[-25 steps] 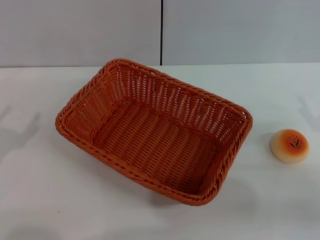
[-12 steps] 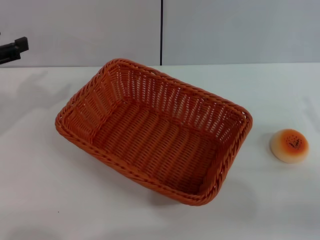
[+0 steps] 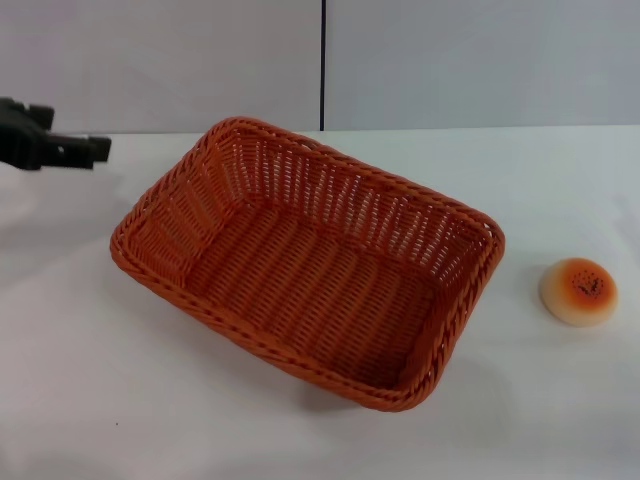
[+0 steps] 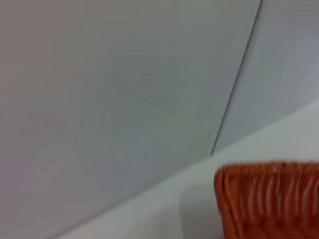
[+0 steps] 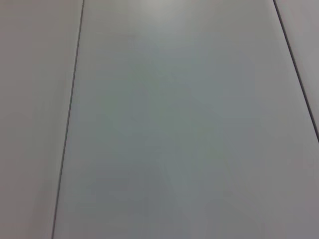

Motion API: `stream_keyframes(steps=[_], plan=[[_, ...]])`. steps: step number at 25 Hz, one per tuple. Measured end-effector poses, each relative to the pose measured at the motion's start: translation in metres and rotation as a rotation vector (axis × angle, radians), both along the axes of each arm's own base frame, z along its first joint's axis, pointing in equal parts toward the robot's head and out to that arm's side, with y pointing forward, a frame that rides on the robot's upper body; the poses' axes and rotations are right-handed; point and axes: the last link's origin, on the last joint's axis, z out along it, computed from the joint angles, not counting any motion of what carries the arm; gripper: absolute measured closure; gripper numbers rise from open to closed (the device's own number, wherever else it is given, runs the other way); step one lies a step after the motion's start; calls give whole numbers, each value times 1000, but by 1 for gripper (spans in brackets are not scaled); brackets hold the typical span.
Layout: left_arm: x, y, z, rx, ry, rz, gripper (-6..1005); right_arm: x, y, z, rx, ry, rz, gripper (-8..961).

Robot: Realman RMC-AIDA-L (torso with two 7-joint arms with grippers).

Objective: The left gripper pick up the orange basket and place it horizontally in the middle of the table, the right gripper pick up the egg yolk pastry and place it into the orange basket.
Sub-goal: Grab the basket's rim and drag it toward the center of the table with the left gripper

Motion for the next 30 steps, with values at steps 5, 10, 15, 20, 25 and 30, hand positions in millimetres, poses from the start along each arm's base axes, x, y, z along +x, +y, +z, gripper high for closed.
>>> stream_keyframes(steps=[5, 10, 15, 20, 25, 30], plan=[[0, 2, -39, -65, 92, 81, 178, -1, -1, 0, 3, 2, 7, 240], [3, 6, -61, -51, 98, 68, 179, -3, 0, 0, 4, 2, 16, 240], [-2, 9, -87, -91, 76, 112, 180, -3, -2, 1, 10, 4, 25, 240], [-5, 11, -105, -101, 84, 104, 181, -3, -2, 2, 12, 1, 27, 240], [-3, 12, -116, -82, 90, 79, 182, -3, -2, 3, 13, -1, 30, 240], [-1, 13, -126, -105, 94, 69, 184, -3, -2, 3, 14, -2, 32, 239]])
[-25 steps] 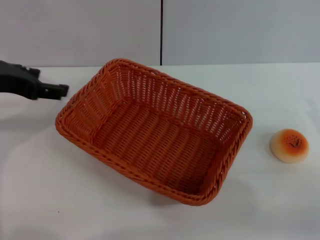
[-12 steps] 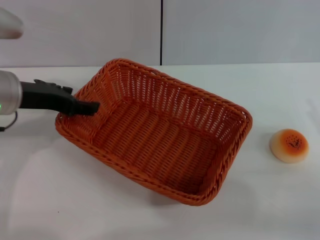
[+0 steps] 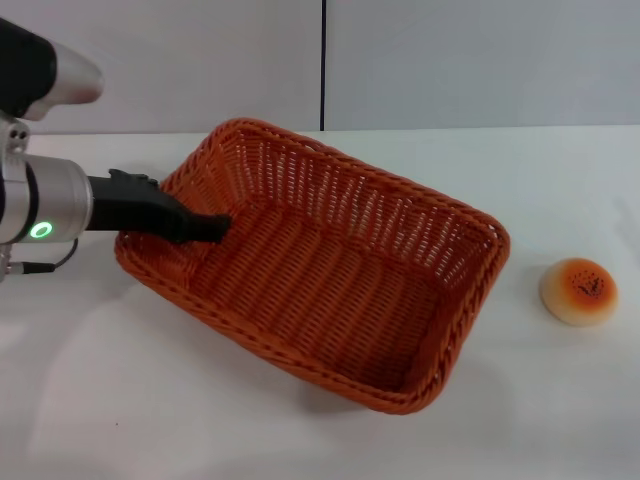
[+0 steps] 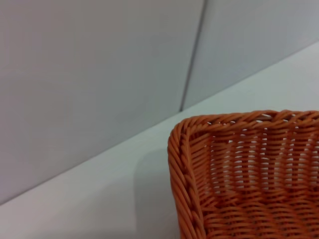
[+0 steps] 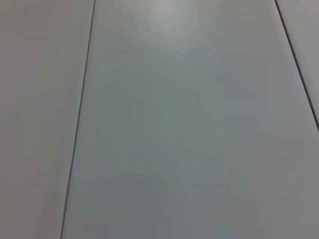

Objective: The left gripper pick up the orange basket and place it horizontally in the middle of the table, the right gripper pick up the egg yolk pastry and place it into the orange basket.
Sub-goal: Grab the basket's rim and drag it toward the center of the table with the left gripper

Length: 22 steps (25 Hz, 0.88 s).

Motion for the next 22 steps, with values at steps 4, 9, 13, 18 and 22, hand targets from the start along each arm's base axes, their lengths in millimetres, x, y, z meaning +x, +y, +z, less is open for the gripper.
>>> stream_keyframes(steps=[4, 9, 13, 18, 22], plan=[[3, 1, -3, -14, 3, -8, 184, 0, 0, 0, 0, -1, 0, 239], [6, 2, -3, -28, 6, -17, 186, 0, -1, 0, 1, -1, 4, 239], [12, 3, -5, -56, 15, -34, 265, 0, -1, 1, 3, -1, 5, 239], [12, 5, -5, -56, 39, -38, 482, 0, 0, 2, 9, -3, 4, 239], [11, 6, -6, -55, 60, -40, 652, 0, 0, 3, 10, -6, 5, 240]])
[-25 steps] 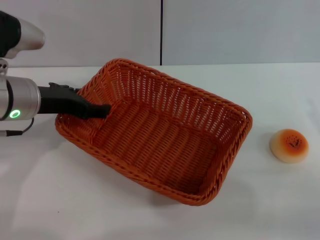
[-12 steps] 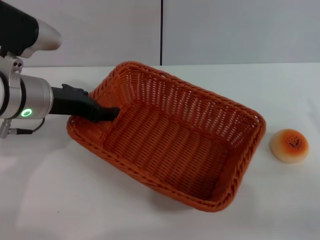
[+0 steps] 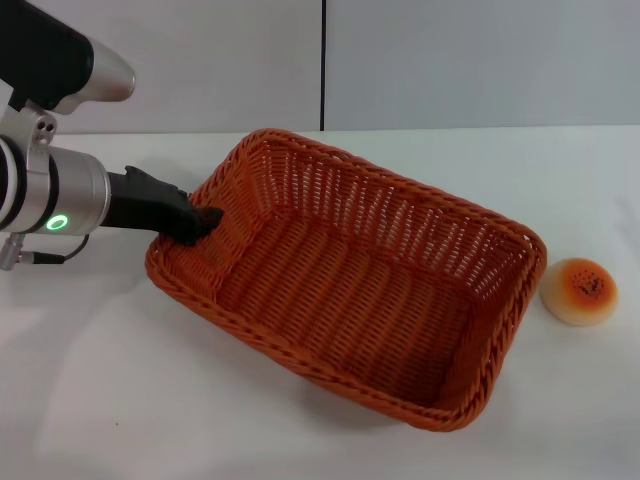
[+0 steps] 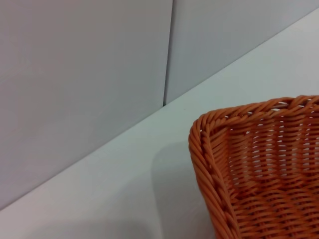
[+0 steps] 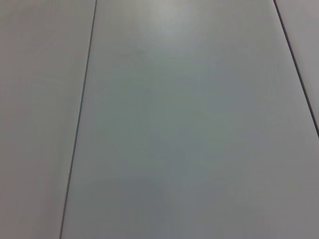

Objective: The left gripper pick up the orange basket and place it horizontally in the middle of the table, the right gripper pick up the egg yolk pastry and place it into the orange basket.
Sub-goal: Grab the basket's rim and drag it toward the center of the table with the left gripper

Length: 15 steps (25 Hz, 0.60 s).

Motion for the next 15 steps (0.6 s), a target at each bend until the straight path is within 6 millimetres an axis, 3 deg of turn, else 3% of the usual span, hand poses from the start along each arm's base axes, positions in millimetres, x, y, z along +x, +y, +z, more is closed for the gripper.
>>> stream_keyframes(steps=[5, 15], plan=[[1, 1, -1, 6, 2, -7, 814, 0, 1, 1, 3, -4, 1, 240], [-4, 1, 4, 45, -49, 61, 815, -2, 8, 9, 29, -32, 16, 240]])
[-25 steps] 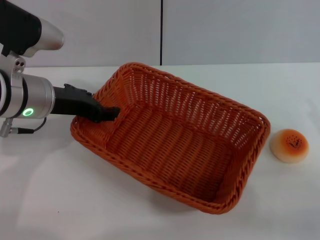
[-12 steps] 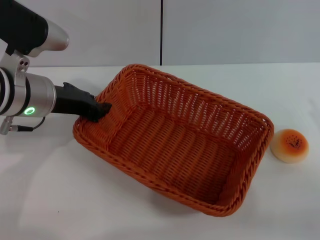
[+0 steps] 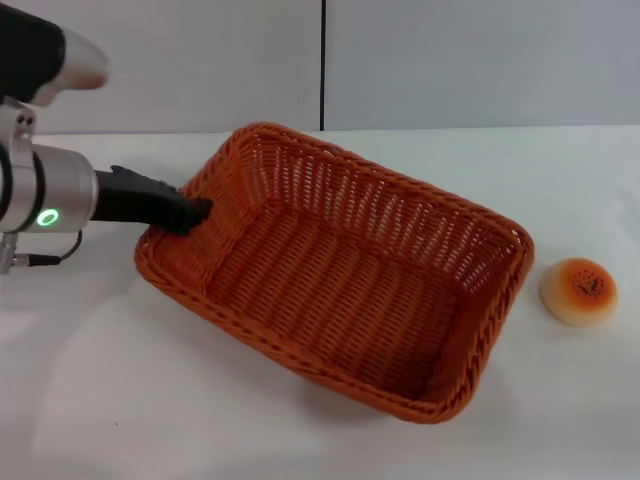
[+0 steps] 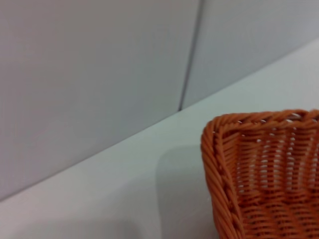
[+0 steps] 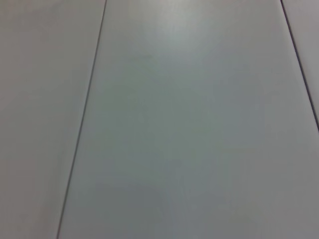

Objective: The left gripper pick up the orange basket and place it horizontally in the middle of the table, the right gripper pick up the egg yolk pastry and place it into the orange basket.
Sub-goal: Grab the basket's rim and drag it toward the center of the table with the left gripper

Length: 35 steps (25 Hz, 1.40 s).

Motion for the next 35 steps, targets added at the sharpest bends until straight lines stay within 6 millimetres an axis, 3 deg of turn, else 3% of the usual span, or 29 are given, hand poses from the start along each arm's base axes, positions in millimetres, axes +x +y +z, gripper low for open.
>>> stream_keyframes(steps=[5, 11, 14, 22, 25, 35], plan=[[-10, -2, 13, 75, -74, 131, 820, 0, 9, 12, 14, 42, 2, 240], [-35, -13, 46, 241, -275, 315, 826, -3, 24, 23, 24, 10, 10, 240], [-41, -18, 50, 276, -293, 352, 828, -6, 33, 27, 29, -2, 12, 240], [-45, -37, 40, 266, -324, 421, 832, -11, 50, 36, 26, -23, 24, 241], [-42, -51, 32, 256, -341, 427, 831, -11, 52, 38, 30, -24, 27, 241], [-52, -66, 33, 308, -402, 461, 827, -9, 49, 39, 32, -21, 24, 241]])
